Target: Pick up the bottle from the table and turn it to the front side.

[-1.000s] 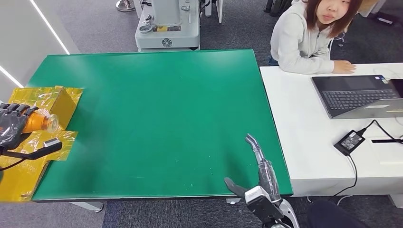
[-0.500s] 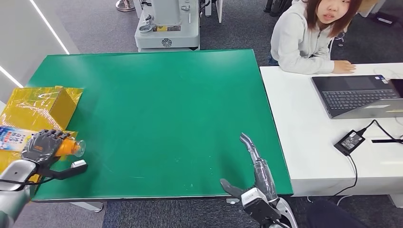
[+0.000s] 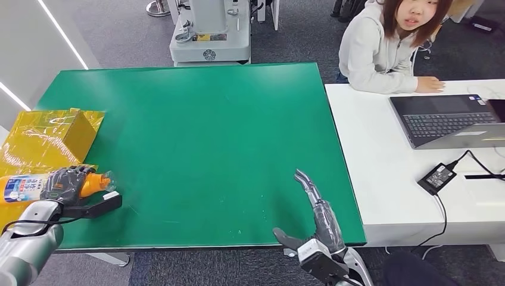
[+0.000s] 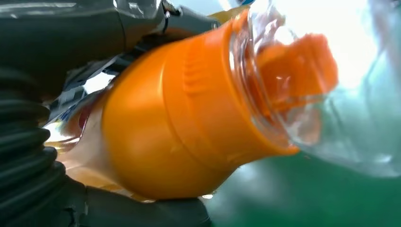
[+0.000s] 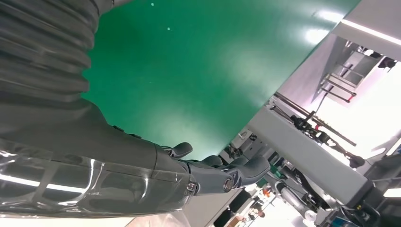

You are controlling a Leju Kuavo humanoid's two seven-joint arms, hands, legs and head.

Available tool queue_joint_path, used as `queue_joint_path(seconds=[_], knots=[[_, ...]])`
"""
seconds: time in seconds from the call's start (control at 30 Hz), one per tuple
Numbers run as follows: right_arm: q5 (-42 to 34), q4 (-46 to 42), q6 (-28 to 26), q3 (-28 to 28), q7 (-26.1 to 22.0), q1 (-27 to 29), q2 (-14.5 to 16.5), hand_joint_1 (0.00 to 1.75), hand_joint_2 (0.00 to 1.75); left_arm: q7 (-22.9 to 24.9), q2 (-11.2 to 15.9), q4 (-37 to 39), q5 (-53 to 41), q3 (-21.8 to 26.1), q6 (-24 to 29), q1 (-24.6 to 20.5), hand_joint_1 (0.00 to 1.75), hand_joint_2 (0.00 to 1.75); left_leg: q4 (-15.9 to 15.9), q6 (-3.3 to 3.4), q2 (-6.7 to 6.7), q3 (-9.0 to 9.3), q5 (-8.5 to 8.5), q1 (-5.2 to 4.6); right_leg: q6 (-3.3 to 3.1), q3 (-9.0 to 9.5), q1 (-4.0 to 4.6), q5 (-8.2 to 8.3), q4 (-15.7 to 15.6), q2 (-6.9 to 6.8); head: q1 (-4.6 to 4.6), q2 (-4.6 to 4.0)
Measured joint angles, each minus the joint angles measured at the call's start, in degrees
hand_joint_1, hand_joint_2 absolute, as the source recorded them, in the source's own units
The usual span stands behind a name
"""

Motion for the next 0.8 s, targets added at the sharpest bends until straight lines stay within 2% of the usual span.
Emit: queue_joint_path(seconds=[0.07,0.1,0.3,0.5,0.8], knots=[[0.0,0.15,0.16,0.11,0.19,0.1,-0.39,0.0,1.75,0.43,0.26,0.38,1.26,1.41,-0.19,0.17,0.21,1.75,-0.01,0.0,0.02,0.02,0.0,0.0,-0.01,0.0,0.0,0.01,0.02,0.02,0.0,0.0],[0.0,0.27,0.26,0.16,0.2,0.13,-0.55,0.0,1.75,0.57,0.43,0.56,1.72,2.09,-0.23,0.31,0.0,1.75,-0.01,0.0,0.02,0.02,0.0,0.0,-0.01,0.0,0.0,0.0,0.02,0.02,0.0,0.0],[-0.22,1.02,0.58,0.34,0.21,0.26,-1.12,0.0,1.75,2.18,0.65,1.12,2.64,4.81,-0.11,1.04,0.0,1.75,-0.03,-0.01,0.0,0.04,0.0,-0.01,-0.05,0.02,0.0,-0.04,0.02,-0.01,0.0,0.0],[-0.46,1.14,1.41,0.36,1.39,0.51,-1.28,0.0,1.75,1.51,0.14,1.22,2.11,5.58,0.92,1.44,0.0,1.75,-0.03,-0.01,0.01,0.08,-0.01,-0.03,-0.05,0.05,0.0,-0.04,0.02,0.0,-0.01,0.0],[-0.47,1.13,1.86,0.35,3.02,-0.42,-1.28,0.0,1.75,-0.62,-2.7,1.28,3.02,6.71,3.45,1.4,0.0,1.75,-0.03,0.03,-0.27,0.19,0.02,-0.05,0.0,0.25,-0.02,-0.08,-0.01,-0.34,-0.01,0.0]])
